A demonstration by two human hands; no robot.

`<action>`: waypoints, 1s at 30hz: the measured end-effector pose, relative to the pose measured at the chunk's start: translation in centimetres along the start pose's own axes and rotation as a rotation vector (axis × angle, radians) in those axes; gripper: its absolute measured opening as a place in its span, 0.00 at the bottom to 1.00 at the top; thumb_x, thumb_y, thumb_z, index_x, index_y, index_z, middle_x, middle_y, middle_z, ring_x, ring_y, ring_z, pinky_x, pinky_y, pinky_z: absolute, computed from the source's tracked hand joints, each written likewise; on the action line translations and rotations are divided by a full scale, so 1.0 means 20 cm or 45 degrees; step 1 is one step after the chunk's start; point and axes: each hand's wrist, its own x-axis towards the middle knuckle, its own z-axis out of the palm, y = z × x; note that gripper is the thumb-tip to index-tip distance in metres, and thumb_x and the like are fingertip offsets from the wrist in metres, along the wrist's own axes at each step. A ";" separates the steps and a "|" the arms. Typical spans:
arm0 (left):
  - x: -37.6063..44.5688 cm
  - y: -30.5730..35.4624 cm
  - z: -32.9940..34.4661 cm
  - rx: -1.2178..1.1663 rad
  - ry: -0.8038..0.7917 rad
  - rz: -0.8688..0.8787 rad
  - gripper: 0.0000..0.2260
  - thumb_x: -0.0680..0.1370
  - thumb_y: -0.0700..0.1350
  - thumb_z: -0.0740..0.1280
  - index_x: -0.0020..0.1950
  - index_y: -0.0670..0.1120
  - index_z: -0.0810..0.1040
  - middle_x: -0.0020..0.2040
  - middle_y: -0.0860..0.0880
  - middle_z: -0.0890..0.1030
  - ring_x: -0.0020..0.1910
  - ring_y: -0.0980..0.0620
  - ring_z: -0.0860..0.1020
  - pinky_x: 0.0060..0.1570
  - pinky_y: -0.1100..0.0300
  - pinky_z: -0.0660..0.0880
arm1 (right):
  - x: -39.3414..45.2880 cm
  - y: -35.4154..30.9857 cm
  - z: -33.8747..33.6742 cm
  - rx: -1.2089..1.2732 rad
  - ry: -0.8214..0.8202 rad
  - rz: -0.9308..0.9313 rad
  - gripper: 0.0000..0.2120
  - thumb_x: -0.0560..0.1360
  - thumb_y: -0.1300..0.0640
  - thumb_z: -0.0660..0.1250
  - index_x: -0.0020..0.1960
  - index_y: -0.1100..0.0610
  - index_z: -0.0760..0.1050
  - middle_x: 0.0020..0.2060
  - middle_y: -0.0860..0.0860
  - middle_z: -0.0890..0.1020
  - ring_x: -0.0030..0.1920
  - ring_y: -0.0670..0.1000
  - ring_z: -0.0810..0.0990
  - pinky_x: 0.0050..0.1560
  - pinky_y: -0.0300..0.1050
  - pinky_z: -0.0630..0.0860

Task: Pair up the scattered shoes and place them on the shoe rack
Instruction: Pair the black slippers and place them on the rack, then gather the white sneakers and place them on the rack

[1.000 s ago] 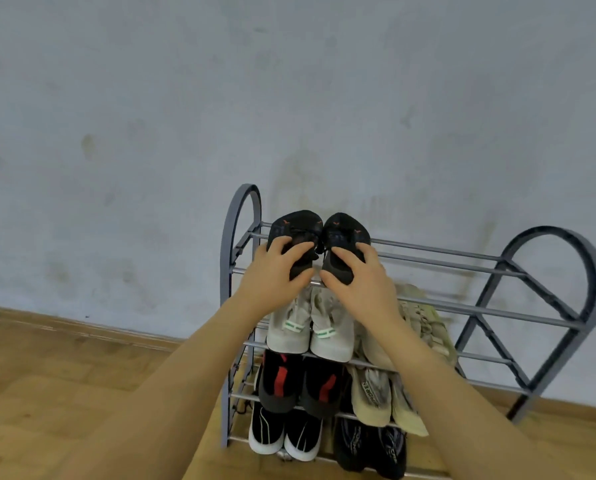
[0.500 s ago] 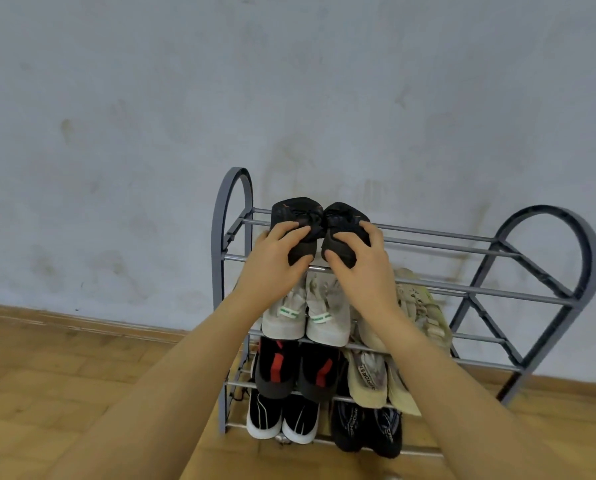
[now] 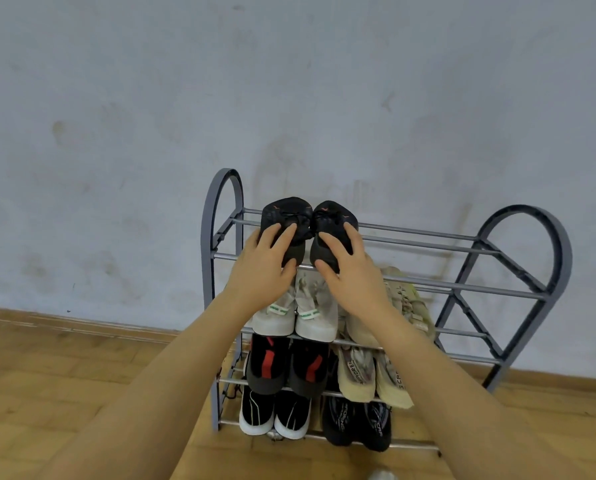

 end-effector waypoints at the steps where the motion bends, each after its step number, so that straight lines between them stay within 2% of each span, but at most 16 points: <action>1: -0.02 0.02 -0.01 0.028 0.027 0.015 0.26 0.79 0.48 0.60 0.75 0.49 0.56 0.74 0.45 0.61 0.72 0.40 0.56 0.68 0.45 0.63 | -0.02 0.00 -0.02 -0.017 -0.018 -0.003 0.25 0.78 0.44 0.57 0.73 0.41 0.56 0.76 0.52 0.48 0.67 0.61 0.67 0.64 0.60 0.68; 4: -0.12 0.07 -0.07 0.085 0.125 0.093 0.24 0.79 0.46 0.60 0.73 0.43 0.62 0.71 0.42 0.66 0.71 0.39 0.60 0.68 0.45 0.62 | -0.10 0.01 -0.07 -0.058 0.022 0.009 0.25 0.78 0.44 0.56 0.74 0.40 0.54 0.77 0.52 0.47 0.71 0.61 0.60 0.69 0.59 0.60; 6: -0.18 0.13 -0.10 0.088 0.145 0.141 0.22 0.78 0.44 0.61 0.71 0.41 0.65 0.69 0.41 0.69 0.69 0.39 0.63 0.67 0.46 0.63 | -0.19 0.01 -0.13 -0.015 0.086 0.056 0.24 0.79 0.46 0.57 0.74 0.44 0.57 0.76 0.52 0.52 0.71 0.60 0.60 0.68 0.58 0.61; 10: -0.29 0.29 -0.09 0.059 0.092 0.220 0.20 0.79 0.45 0.60 0.71 0.43 0.66 0.69 0.45 0.70 0.68 0.44 0.65 0.65 0.49 0.64 | -0.41 0.04 -0.26 0.113 0.166 0.079 0.21 0.79 0.51 0.57 0.71 0.51 0.64 0.68 0.52 0.69 0.65 0.56 0.70 0.61 0.54 0.70; 14: -0.39 0.49 0.05 -0.023 0.038 0.332 0.18 0.78 0.44 0.61 0.68 0.42 0.69 0.65 0.44 0.73 0.64 0.43 0.69 0.61 0.49 0.65 | -0.65 0.19 -0.34 0.078 0.151 0.141 0.19 0.79 0.52 0.57 0.70 0.54 0.67 0.62 0.53 0.75 0.60 0.56 0.74 0.56 0.54 0.72; 17: -0.48 0.64 0.25 -0.067 -0.030 0.397 0.17 0.78 0.43 0.62 0.66 0.41 0.71 0.64 0.43 0.75 0.62 0.42 0.71 0.61 0.49 0.67 | -0.84 0.39 -0.36 0.069 0.128 0.226 0.18 0.79 0.54 0.58 0.68 0.56 0.69 0.60 0.55 0.76 0.58 0.57 0.75 0.53 0.55 0.73; 20: -0.55 0.77 0.50 -0.117 -0.172 0.389 0.17 0.79 0.45 0.60 0.67 0.43 0.70 0.65 0.45 0.73 0.63 0.43 0.70 0.61 0.49 0.66 | -1.03 0.62 -0.35 0.007 0.081 0.373 0.17 0.79 0.53 0.58 0.67 0.54 0.70 0.59 0.52 0.77 0.56 0.55 0.76 0.51 0.51 0.74; 24: -0.63 0.95 0.87 -0.183 -0.359 0.369 0.17 0.80 0.45 0.59 0.69 0.45 0.69 0.66 0.46 0.73 0.64 0.43 0.69 0.62 0.49 0.65 | -1.27 0.95 -0.32 0.002 0.063 0.493 0.14 0.78 0.54 0.59 0.62 0.55 0.74 0.51 0.54 0.79 0.50 0.56 0.77 0.46 0.52 0.75; 27: -0.69 1.09 1.16 -0.229 -0.480 0.400 0.16 0.79 0.44 0.59 0.66 0.44 0.71 0.64 0.46 0.74 0.62 0.43 0.71 0.60 0.49 0.68 | -1.47 1.22 -0.26 0.013 0.020 0.648 0.15 0.78 0.55 0.60 0.63 0.57 0.74 0.55 0.57 0.79 0.54 0.59 0.76 0.51 0.51 0.74; 30: -0.74 1.24 1.46 -0.231 -0.610 0.464 0.14 0.79 0.43 0.59 0.64 0.44 0.73 0.61 0.46 0.76 0.59 0.43 0.73 0.56 0.49 0.70 | -1.68 1.49 -0.18 -0.031 -0.048 0.820 0.16 0.78 0.54 0.59 0.64 0.56 0.73 0.58 0.55 0.77 0.56 0.59 0.76 0.50 0.51 0.73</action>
